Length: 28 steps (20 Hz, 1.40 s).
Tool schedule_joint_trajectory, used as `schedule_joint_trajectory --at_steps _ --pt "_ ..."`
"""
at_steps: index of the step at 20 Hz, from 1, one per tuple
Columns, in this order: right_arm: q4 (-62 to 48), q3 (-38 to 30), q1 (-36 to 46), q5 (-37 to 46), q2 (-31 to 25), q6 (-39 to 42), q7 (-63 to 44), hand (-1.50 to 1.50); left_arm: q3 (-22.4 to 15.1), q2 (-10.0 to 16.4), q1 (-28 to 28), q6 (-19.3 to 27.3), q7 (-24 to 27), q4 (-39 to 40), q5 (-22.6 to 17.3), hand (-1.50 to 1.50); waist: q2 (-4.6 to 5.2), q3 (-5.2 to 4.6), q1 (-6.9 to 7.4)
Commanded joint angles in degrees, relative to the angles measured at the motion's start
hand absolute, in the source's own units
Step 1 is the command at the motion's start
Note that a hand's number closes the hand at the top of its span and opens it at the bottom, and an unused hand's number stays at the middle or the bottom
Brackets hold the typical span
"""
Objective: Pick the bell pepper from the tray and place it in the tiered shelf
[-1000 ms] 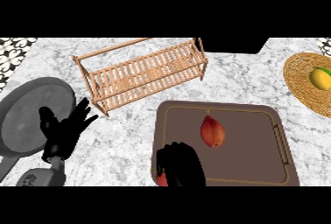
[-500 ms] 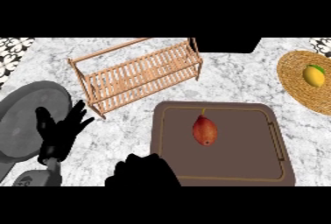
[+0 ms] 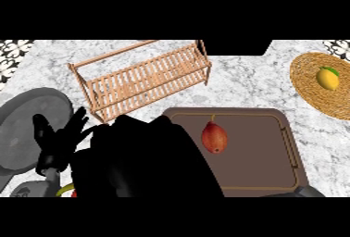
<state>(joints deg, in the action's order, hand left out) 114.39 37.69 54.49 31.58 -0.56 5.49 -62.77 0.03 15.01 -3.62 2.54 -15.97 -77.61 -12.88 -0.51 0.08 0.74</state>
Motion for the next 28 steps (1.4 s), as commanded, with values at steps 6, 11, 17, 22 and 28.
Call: schedule_joint_trajectory --at_steps 6,11,17,22,28 --pt "-15.63 -20.56 19.86 -7.93 0.53 3.21 -4.59 1.5 0.55 -0.29 1.42 -0.91 0.7 1.32 -0.04 0.0 0.41 -0.18 -0.05" --pt "-29.13 -28.42 27.43 -8.58 -1.9 4.14 2.4 1.5 -0.54 -1.33 0.58 -0.08 0.14 0.74 1.25 0.0 0.63 -0.17 0.05" --pt "-41.16 -31.72 31.34 -10.01 -4.38 6.67 11.85 1.5 -1.24 -2.03 1.54 0.83 -1.69 -1.85 2.23 0.0 0.65 -0.13 0.31" --pt "-49.02 -31.03 31.97 -8.84 -4.51 7.73 19.37 1.5 0.29 -1.38 1.04 -0.43 -1.8 -0.42 1.2 0.0 0.8 -0.14 0.36" --pt "-56.41 -28.89 30.9 -3.79 -2.63 3.87 27.33 1.5 -1.01 -2.87 0.9 1.14 -1.97 -0.98 3.32 0.0 0.72 -0.12 0.18"
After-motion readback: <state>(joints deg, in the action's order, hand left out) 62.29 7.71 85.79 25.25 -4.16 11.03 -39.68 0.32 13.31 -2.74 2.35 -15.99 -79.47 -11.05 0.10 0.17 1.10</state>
